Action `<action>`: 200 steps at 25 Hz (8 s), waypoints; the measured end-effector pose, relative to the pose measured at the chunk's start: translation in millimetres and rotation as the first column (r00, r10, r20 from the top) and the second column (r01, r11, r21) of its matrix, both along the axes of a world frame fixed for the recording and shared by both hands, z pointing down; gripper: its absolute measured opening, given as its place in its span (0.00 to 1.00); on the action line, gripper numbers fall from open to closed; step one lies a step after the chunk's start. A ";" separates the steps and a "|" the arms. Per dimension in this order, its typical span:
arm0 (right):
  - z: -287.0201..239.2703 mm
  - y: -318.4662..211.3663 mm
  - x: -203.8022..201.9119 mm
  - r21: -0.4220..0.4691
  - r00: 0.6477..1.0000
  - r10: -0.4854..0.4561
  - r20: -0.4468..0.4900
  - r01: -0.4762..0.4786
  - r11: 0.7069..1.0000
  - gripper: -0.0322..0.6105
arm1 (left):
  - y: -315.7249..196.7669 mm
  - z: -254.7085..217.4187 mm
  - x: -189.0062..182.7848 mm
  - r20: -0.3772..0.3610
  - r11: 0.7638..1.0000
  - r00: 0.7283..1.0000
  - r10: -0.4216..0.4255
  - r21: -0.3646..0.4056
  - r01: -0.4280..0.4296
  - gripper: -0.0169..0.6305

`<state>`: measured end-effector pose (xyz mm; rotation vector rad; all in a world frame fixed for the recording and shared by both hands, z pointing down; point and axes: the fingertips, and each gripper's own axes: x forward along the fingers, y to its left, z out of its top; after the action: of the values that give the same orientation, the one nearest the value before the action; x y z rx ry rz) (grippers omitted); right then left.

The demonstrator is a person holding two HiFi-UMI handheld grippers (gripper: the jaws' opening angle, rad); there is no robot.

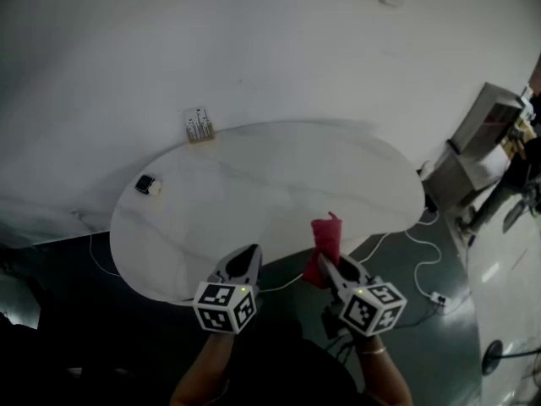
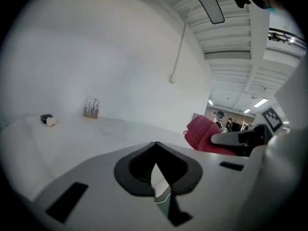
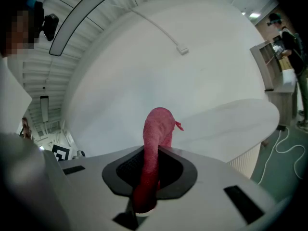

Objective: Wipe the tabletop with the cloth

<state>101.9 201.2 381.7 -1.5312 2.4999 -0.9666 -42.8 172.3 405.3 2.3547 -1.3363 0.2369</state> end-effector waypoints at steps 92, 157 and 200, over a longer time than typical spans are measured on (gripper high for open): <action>126.9 -485.4 -265.0 -0.295 0.850 -0.523 -0.056 0.486 0.822 0.12 | -437.0 76.4 -151.4 0.033 0.949 0.968 -0.249 -0.190 0.250 0.03; 155.8 -417.8 -228.1 -0.390 0.831 -0.474 -0.291 0.350 0.852 0.12 | -352.9 67.4 -175.0 0.086 0.947 0.962 -0.258 -0.172 0.270 0.03; 88.2 -398.0 -124.9 -0.303 0.841 -0.479 -0.251 0.402 0.864 0.12 | -352.2 52.3 -77.2 0.121 0.953 0.964 -0.239 -0.161 0.256 0.03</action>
<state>-23.0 -196.9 469.9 -1.2602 3.1731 -1.1986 -120.0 -179.9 457.6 2.0302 -1.5740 0.3846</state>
